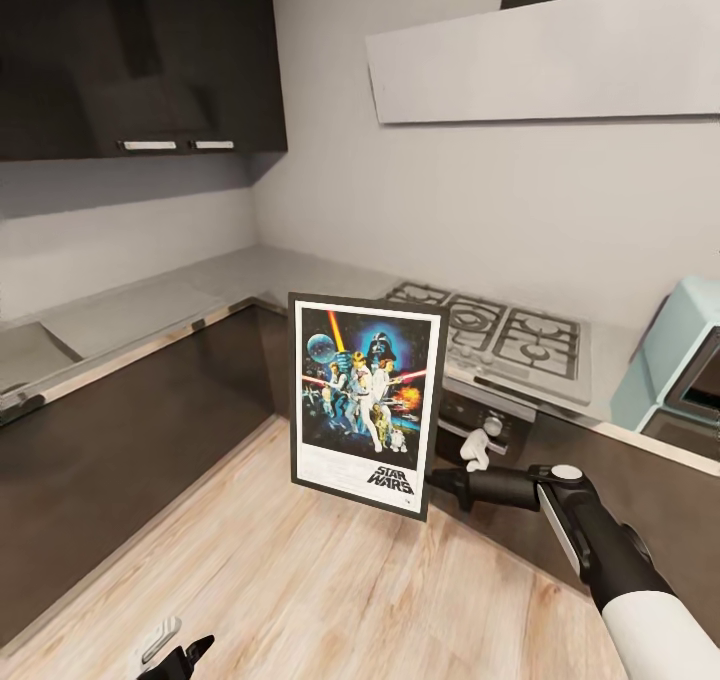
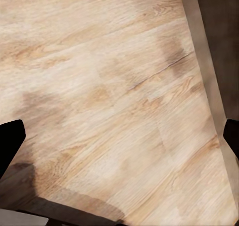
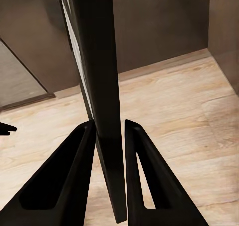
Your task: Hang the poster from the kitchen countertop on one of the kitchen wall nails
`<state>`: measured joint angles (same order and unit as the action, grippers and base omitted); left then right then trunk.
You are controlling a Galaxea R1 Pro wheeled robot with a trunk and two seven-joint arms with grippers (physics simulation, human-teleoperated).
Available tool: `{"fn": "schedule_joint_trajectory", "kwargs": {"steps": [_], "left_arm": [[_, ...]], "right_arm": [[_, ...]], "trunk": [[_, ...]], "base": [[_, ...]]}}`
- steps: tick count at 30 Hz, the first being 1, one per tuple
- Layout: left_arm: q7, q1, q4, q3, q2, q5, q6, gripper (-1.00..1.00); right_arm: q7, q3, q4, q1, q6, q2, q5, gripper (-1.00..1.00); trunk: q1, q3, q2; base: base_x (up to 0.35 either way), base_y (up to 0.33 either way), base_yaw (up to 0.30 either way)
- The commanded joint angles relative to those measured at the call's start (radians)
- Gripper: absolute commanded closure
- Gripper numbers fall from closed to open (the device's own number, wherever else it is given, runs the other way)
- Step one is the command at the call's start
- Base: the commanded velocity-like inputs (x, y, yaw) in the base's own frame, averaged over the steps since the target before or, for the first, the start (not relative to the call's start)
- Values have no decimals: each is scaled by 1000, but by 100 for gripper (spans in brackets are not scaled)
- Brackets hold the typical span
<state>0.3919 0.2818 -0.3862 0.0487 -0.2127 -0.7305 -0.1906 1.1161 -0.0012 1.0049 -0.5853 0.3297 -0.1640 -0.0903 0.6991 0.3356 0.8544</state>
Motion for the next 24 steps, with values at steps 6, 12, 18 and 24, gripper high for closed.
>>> {"fn": "schedule_joint_trajectory", "kwargs": {"steps": [6,12,18,24], "left_arm": [[4,0,0,5,0,-7,-10,-100],[4,0,0,5,1,-7,-10,-100],[4,0,0,5,1,-7,-10,-100],[4,0,0,5,0,-7,-10,-100]], "right_arm": [[6,0,1,-1,11,0,-2,100],[6,0,1,-1,11,0,-2,100],[6,0,1,-1,11,0,-2,100],[5,0,1,-1,11,0,-2,100]], "trunk": [[-23,-27,-41],[-46,-51,-83],[-69,-71,-125],[-92,-90,-167]], "base": [[0,0,0],[0,0,0],[0,0,0],[0,0,0]]}}
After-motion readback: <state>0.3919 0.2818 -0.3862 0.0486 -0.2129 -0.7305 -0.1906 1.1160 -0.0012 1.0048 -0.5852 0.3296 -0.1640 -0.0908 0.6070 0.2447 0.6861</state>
